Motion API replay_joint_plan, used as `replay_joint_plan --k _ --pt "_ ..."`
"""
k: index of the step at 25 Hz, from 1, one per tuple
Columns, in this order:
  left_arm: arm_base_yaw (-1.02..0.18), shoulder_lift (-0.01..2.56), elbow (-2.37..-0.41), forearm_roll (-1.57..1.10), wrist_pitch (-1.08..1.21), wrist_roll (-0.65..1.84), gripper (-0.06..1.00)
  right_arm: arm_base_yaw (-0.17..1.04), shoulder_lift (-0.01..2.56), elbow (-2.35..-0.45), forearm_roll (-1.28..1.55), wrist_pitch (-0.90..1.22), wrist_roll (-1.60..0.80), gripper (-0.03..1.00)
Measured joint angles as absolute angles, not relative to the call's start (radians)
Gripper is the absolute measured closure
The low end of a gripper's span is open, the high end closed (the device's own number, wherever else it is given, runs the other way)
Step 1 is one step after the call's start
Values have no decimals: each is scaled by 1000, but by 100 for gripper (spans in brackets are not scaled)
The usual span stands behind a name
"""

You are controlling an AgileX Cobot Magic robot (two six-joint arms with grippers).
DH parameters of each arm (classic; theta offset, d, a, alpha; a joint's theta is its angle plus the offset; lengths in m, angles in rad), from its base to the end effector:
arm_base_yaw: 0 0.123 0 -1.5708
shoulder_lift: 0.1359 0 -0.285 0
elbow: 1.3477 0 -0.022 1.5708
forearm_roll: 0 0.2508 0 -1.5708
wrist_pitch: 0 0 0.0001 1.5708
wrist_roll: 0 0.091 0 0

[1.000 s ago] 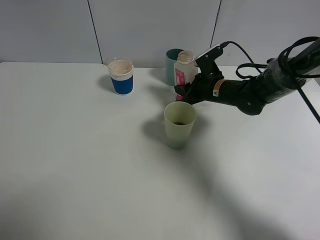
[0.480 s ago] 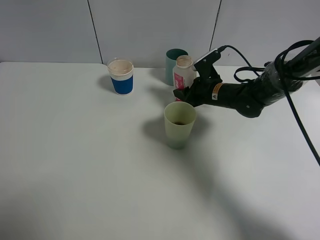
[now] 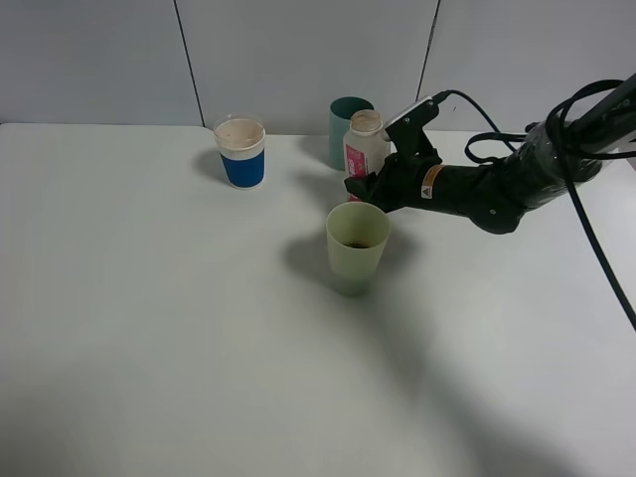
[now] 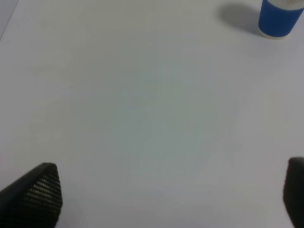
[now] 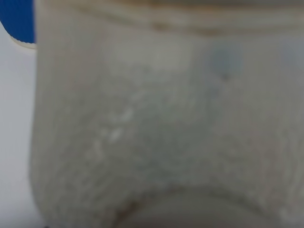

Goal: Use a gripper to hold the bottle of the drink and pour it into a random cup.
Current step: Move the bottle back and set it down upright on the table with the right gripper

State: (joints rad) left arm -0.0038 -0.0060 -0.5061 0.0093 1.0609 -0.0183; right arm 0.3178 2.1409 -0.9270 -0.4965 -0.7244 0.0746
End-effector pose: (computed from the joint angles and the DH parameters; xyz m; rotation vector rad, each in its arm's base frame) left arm -0.0065 0.0008 0.2789 -0.0152 2.0323 -0.0028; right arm 0.3612 0.1490 0.0840 -0.8150 1.8553 0.3309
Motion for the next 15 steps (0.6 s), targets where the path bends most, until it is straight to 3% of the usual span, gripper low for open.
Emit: replay_joint_plan --k 15 --pt "-4 -6 -506 9 1061 -18 2 318 2141 -927 -496 -727 75 61"
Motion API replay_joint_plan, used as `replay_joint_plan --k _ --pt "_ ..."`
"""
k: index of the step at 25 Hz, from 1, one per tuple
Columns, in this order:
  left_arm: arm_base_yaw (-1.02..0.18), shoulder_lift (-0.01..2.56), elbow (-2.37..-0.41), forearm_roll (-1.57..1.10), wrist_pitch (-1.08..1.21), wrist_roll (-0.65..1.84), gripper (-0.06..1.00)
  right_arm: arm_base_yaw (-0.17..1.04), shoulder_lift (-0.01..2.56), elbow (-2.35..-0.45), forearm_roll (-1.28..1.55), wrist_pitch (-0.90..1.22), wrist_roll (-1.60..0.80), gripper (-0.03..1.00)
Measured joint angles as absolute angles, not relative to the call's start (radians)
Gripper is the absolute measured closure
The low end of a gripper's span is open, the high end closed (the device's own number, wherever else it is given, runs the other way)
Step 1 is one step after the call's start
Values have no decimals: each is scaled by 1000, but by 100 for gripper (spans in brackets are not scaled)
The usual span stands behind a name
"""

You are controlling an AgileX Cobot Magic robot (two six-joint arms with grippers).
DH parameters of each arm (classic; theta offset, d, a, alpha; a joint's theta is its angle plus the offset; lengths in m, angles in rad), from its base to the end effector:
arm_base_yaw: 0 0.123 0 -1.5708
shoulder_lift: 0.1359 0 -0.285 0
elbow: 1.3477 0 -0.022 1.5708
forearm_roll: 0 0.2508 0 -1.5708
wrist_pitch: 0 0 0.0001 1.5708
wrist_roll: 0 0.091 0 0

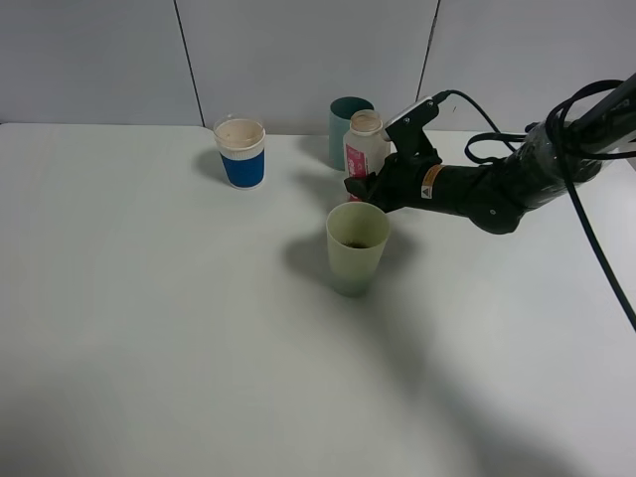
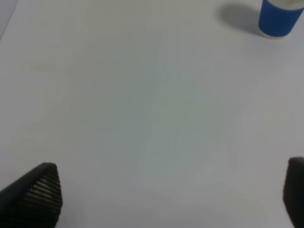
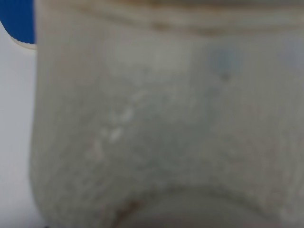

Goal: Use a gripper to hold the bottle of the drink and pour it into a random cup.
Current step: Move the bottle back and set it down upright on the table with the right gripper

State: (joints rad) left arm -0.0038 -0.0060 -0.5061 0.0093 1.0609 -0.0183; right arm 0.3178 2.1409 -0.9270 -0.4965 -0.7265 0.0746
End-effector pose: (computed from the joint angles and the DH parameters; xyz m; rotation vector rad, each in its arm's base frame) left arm -0.0065 0.0008 0.2789 -0.0152 2.0323 -0.0028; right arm 0.3612 0.1491 0.0842 -0.8144 1.8533 0.3318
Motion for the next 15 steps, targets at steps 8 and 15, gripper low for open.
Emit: replay_joint_plan --k 8,15 --pt "-4 -6 -506 9 1061 -18 2 318 2141 -927 -496 -723 75 29" --pt "-4 -6 -506 9 1061 -18 2 318 2141 -927 -496 -720 75 21"
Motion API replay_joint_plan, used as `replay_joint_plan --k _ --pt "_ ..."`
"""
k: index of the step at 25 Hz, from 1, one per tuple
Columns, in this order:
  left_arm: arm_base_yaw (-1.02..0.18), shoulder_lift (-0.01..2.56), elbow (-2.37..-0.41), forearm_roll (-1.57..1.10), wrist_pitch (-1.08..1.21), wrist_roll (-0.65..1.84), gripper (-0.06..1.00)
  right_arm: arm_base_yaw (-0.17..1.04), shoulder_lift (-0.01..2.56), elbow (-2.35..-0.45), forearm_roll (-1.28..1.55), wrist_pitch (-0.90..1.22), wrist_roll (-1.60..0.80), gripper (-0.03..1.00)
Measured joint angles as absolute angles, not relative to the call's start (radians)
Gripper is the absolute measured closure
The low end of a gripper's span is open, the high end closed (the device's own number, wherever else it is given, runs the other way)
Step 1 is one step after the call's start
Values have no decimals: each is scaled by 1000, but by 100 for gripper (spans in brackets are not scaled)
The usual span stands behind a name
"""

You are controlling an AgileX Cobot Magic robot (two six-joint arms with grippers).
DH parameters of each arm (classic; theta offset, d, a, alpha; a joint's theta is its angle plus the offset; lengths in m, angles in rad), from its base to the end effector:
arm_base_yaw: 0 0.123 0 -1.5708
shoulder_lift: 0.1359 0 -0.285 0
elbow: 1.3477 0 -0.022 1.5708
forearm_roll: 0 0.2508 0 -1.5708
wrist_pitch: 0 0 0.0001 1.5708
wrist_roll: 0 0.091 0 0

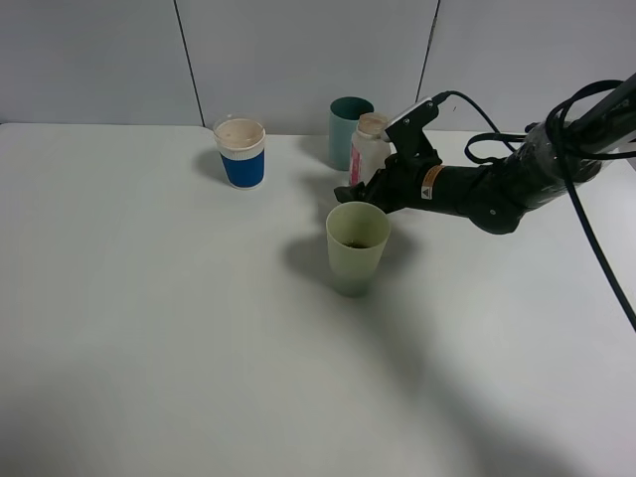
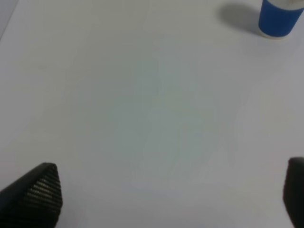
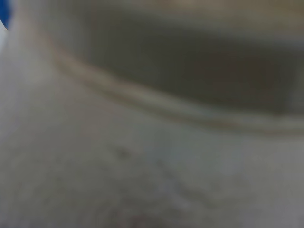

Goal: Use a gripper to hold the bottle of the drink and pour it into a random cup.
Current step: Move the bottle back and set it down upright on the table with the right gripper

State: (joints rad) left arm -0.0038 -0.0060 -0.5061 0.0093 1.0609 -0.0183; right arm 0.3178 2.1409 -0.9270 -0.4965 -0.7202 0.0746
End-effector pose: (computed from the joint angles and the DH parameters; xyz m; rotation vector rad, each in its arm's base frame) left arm -0.0065 0.0008 0.2789 -0.0152 2.0323 -0.0028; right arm 0.3611 0.1488 0.0837 -0.8160 1.8592 0.3292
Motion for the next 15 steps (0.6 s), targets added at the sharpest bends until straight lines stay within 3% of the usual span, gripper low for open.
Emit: replay_joint_plan --k 15 --pt "-4 -6 -506 9 1061 -18 2 324 2141 -927 -496 -719 78 21"
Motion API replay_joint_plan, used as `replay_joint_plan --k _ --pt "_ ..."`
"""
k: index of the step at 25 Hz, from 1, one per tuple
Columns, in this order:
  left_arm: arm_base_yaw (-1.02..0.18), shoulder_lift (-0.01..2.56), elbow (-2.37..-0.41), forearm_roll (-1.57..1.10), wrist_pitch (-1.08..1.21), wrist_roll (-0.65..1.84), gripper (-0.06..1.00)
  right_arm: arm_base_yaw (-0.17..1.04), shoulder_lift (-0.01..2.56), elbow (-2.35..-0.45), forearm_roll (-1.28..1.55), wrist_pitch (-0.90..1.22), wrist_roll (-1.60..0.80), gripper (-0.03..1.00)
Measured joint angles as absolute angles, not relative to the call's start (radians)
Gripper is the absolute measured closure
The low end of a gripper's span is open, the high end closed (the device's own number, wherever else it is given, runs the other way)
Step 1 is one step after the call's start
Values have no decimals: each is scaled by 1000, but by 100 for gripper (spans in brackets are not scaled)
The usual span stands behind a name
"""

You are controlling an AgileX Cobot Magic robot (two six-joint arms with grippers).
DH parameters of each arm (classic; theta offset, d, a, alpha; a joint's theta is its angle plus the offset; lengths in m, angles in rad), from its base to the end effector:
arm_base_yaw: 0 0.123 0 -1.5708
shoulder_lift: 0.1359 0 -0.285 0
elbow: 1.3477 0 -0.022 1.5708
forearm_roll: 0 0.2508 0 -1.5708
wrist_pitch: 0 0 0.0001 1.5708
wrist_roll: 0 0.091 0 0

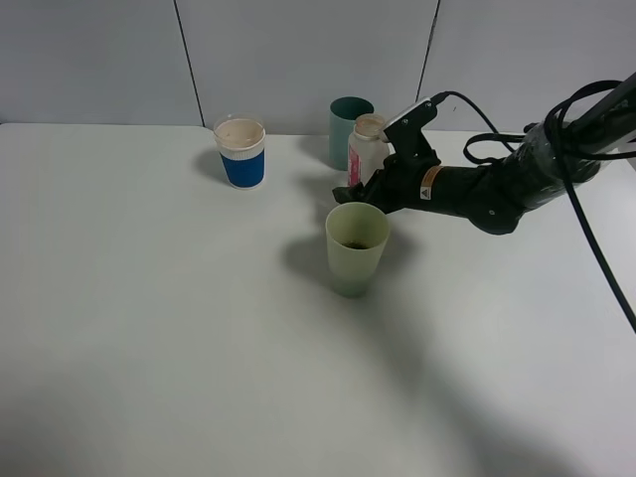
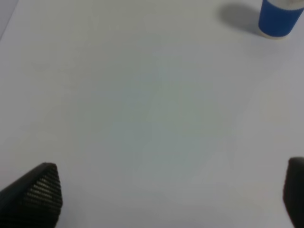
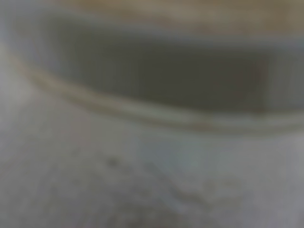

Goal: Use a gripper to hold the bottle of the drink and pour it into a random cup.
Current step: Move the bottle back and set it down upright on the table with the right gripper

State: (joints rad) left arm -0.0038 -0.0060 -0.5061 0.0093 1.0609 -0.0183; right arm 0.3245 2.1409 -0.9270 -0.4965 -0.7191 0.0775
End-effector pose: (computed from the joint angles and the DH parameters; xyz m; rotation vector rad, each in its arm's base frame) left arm -0.0065 0.0008 0.2789 -0.0152 2.0323 -0.0028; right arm 0.3601 0.1512 0.0836 -0.8200 1.8592 0.3347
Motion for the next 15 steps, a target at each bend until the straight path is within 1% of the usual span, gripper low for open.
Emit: replay_joint_plan --k 8,15 --pt "-4 -6 -506 9 1061 -18 2 341 2094 -920 -504 -679 139 21" --pt "-4 -6 -506 9 1061 -18 2 341 2022 -825 -504 -695 147 21"
